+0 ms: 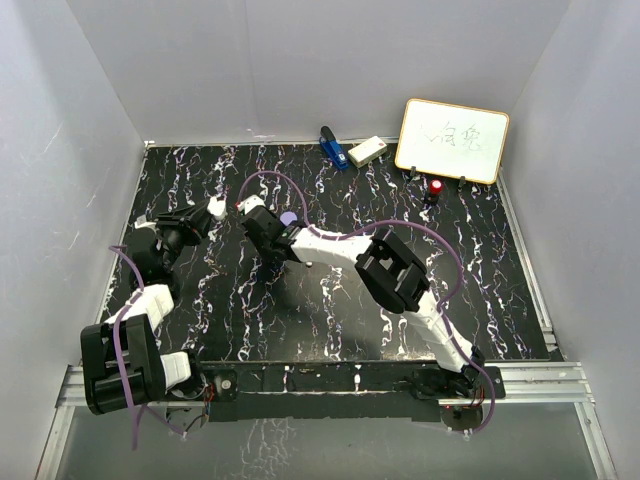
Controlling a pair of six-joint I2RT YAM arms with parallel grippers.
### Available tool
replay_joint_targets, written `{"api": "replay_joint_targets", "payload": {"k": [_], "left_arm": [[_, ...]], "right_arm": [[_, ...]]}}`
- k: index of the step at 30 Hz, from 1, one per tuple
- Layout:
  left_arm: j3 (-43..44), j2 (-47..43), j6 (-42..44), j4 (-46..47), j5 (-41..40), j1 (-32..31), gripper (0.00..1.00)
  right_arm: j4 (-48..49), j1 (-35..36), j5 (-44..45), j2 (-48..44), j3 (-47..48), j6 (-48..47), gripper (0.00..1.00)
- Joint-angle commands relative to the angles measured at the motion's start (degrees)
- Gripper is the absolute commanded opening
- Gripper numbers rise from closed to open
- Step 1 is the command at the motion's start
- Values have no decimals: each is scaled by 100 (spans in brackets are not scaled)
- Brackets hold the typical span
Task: Insert the wireless bluetooth earbuds into the charging case
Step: Pick up the earbud from the center of the board, then place the earbud in the charging case.
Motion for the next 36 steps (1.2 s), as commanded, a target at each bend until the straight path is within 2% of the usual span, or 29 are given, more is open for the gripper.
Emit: {"api": "replay_joint_targets", "payload": {"k": [1,5,9,13,15,20,26,30,36], "left_arm": [[42,-5,37,96,256,47,0],[188,148,127,88,433,47,0],[356,383,130,215,649,43,0],[517,466,211,91,756,-19,0],[637,517,282,31,784,-101,0],[955,833,354,170,802,-546,0],[1188,1556,110,785,655,-1343,0],[1265,1822,11,996,546,-1698,0],[1493,2014,35,944,438,-2060,0]], "right_arm": [[242,-79,34,-247,-286,-77,1],[1158,-319,-292,-944,-1045,22,0],[2406,-628,-465,-1879,-2213,7,0],[3879,-872,-553,-2823,-3308,-260,0],[4309,-958,-582,-3126,-3657,-432,0],[4848,-1165,-908,-3739,-4104,-614,0],[6148,-1301,-1186,-4353,-4989,-693,0],[6906,-1299,-1313,-4610,-5486,-1298,0],[8729,-1299,-1754,-4725,-6367,-2328,0]]}}
